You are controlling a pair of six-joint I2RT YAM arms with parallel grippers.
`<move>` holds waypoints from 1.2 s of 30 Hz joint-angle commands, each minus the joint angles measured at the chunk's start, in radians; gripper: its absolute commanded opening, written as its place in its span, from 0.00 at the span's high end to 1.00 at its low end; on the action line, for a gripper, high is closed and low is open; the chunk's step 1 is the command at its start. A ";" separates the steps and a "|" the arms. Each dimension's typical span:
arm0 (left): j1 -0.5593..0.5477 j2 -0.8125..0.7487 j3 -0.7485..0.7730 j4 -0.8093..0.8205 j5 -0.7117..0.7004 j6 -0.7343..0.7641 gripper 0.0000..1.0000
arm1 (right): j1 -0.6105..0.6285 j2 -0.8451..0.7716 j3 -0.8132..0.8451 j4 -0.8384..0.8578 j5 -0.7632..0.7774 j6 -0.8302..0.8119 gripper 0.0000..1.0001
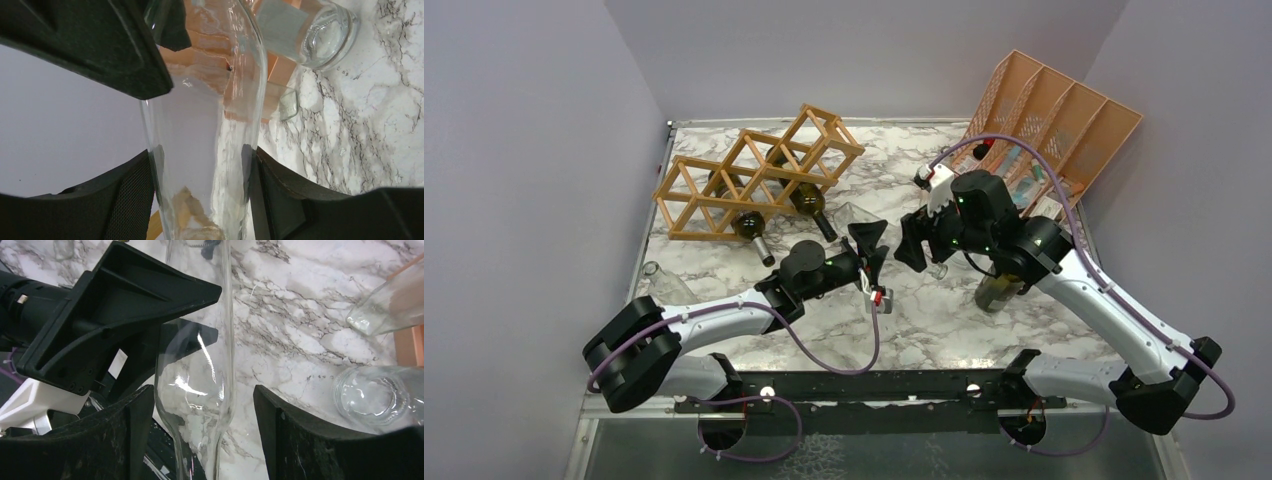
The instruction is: Put the wine bottle on the wine rack
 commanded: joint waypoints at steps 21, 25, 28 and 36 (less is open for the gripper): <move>0.000 -0.042 0.106 -0.106 0.039 0.037 1.00 | 0.005 0.049 -0.117 0.087 -0.089 0.004 0.43; 0.000 -0.047 0.104 -0.110 0.027 0.025 0.95 | 0.005 0.053 -0.115 0.103 -0.073 0.005 0.79; 0.000 -0.054 0.097 -0.109 0.012 0.020 0.60 | 0.005 0.047 -0.111 0.114 -0.037 0.015 0.96; -0.001 -0.085 0.066 -0.109 -0.005 0.003 0.01 | 0.005 -0.024 -0.122 0.196 0.154 0.082 0.99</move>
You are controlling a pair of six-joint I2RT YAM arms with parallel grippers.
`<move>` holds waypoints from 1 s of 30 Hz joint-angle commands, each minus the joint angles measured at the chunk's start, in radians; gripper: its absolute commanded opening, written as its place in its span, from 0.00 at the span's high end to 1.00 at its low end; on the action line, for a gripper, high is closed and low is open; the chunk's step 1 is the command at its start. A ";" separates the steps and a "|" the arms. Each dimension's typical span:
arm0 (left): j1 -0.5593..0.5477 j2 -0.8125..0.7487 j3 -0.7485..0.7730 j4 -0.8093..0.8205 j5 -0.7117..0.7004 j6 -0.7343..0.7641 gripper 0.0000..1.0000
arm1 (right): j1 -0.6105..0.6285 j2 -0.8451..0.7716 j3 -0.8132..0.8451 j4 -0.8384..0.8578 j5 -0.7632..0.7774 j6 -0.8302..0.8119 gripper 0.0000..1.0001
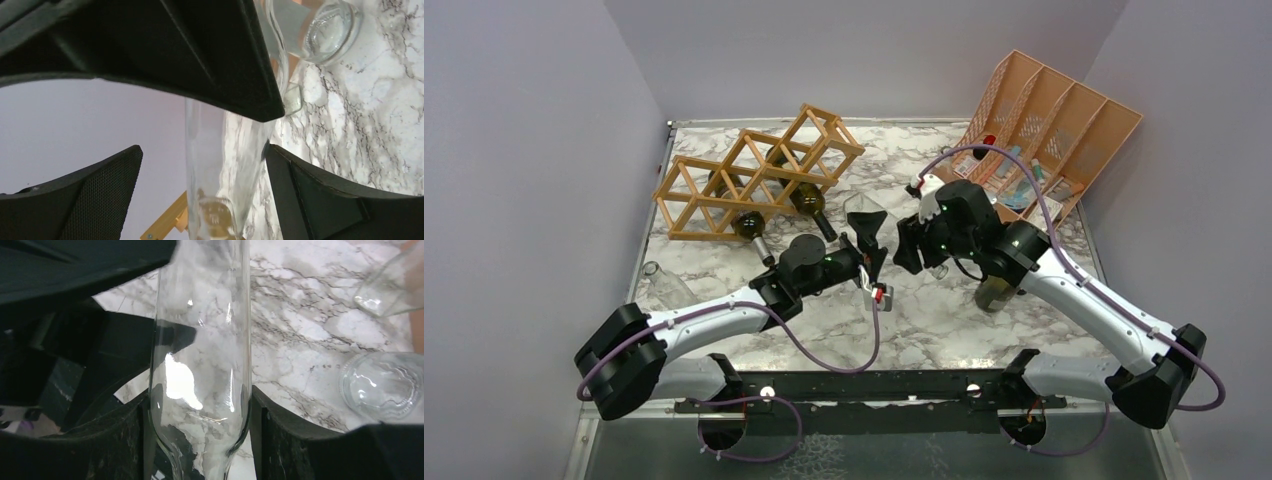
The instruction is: Put the wine bottle on the wine rack
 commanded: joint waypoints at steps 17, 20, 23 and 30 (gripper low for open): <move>-0.001 -0.231 0.182 -0.162 -0.644 -0.946 0.01 | 0.001 -0.071 -0.095 0.260 0.119 0.108 0.99; 0.002 -0.202 0.347 -0.399 -0.732 -1.064 0.01 | 0.002 -0.056 -0.099 0.298 -0.008 0.066 0.99; 0.005 -0.163 0.478 -0.531 -0.848 -1.147 0.01 | 0.002 -0.039 -0.101 0.351 -0.089 0.052 0.99; 0.006 -0.221 0.626 -0.636 -0.839 -1.188 0.01 | 0.068 0.125 -0.057 0.521 -0.141 0.129 0.99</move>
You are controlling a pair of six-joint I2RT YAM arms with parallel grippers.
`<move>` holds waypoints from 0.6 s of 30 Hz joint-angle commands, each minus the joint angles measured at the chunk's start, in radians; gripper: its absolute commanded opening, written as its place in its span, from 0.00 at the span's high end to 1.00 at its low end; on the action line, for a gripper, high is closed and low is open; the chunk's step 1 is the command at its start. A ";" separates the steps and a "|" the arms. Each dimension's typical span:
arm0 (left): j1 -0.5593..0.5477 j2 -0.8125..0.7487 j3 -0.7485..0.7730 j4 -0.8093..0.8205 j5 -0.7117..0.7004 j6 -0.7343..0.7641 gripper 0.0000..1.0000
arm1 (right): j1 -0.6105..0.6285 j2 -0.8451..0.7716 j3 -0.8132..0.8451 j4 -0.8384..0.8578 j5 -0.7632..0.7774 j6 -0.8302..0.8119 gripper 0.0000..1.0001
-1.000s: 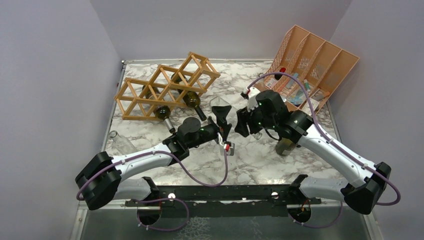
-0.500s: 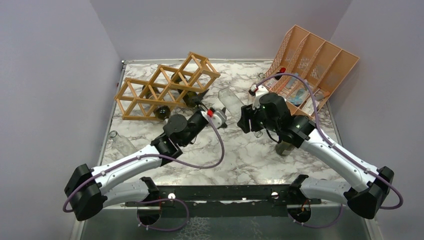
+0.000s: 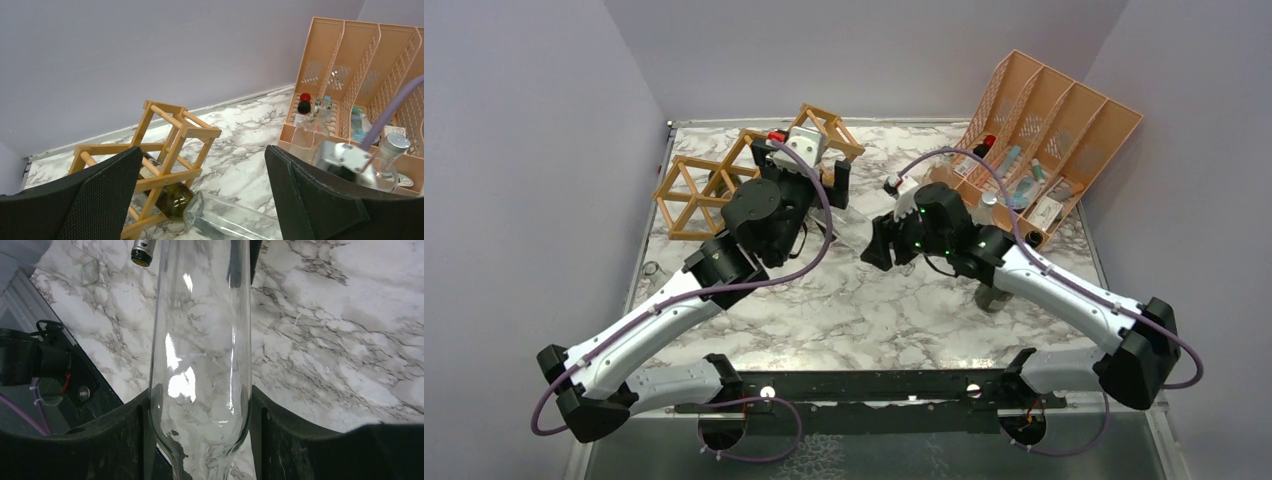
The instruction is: Put the wine bottle on the wine rack
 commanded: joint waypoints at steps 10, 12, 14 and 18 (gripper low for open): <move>0.002 -0.145 0.044 -0.172 -0.032 -0.020 0.02 | 0.129 0.295 0.173 0.329 0.027 0.124 0.99; 0.002 -0.159 0.043 -0.185 -0.050 -0.014 0.03 | 0.134 0.330 0.195 0.349 0.045 0.154 0.99; 0.002 -0.170 0.040 -0.193 -0.063 -0.012 0.03 | 0.137 0.361 0.213 0.364 0.067 0.182 0.99; 0.002 -0.188 0.034 -0.204 -0.057 -0.007 0.04 | 0.140 0.402 0.240 0.382 0.104 0.220 0.99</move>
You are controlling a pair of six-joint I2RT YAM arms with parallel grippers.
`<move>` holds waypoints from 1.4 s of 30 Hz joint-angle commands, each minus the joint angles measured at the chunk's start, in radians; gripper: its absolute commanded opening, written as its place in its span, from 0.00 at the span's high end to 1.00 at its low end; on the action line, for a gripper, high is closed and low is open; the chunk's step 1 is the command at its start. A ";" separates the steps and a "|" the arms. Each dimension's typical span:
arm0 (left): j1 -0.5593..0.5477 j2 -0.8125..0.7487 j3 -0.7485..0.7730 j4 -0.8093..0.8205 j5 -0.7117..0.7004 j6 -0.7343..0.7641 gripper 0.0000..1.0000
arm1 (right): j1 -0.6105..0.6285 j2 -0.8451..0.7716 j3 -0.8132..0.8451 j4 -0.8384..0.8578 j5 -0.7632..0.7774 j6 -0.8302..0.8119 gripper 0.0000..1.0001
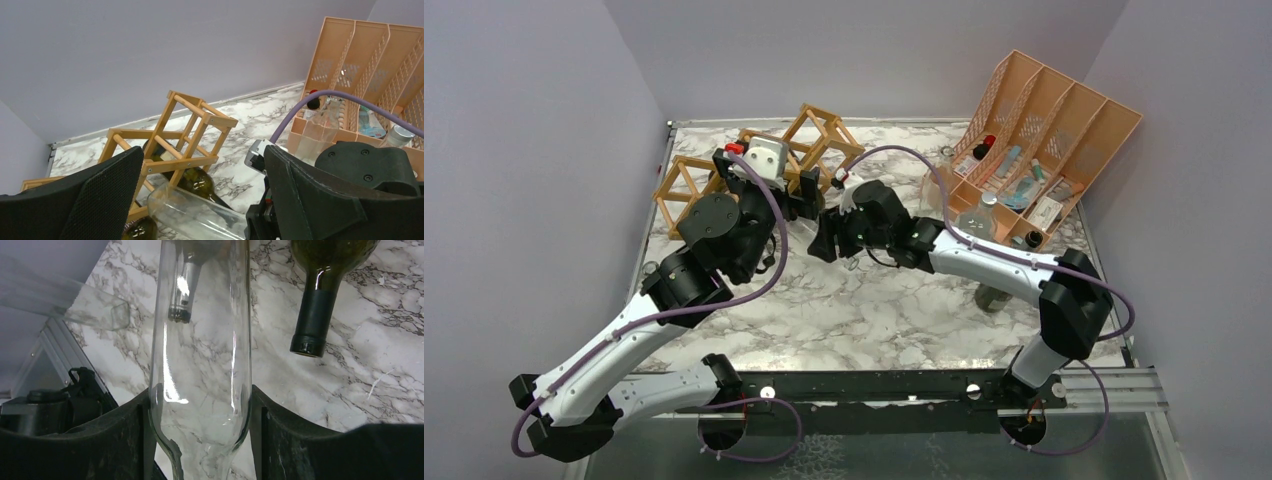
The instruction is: Put the wine bottle on the wine rack
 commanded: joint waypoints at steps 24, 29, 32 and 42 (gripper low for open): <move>0.002 -0.033 0.061 -0.061 0.002 0.018 0.05 | 0.005 0.346 0.338 0.253 0.205 0.204 0.99; 0.002 -0.036 0.061 -0.065 0.004 0.022 0.05 | 0.004 0.416 0.410 0.255 0.246 0.219 0.99; 0.002 -0.033 0.061 -0.066 0.005 0.024 0.05 | 0.005 0.447 0.439 0.262 0.268 0.233 0.99; 0.002 -0.030 0.058 -0.072 0.007 0.025 0.05 | 0.005 0.577 0.614 0.162 0.268 0.247 0.67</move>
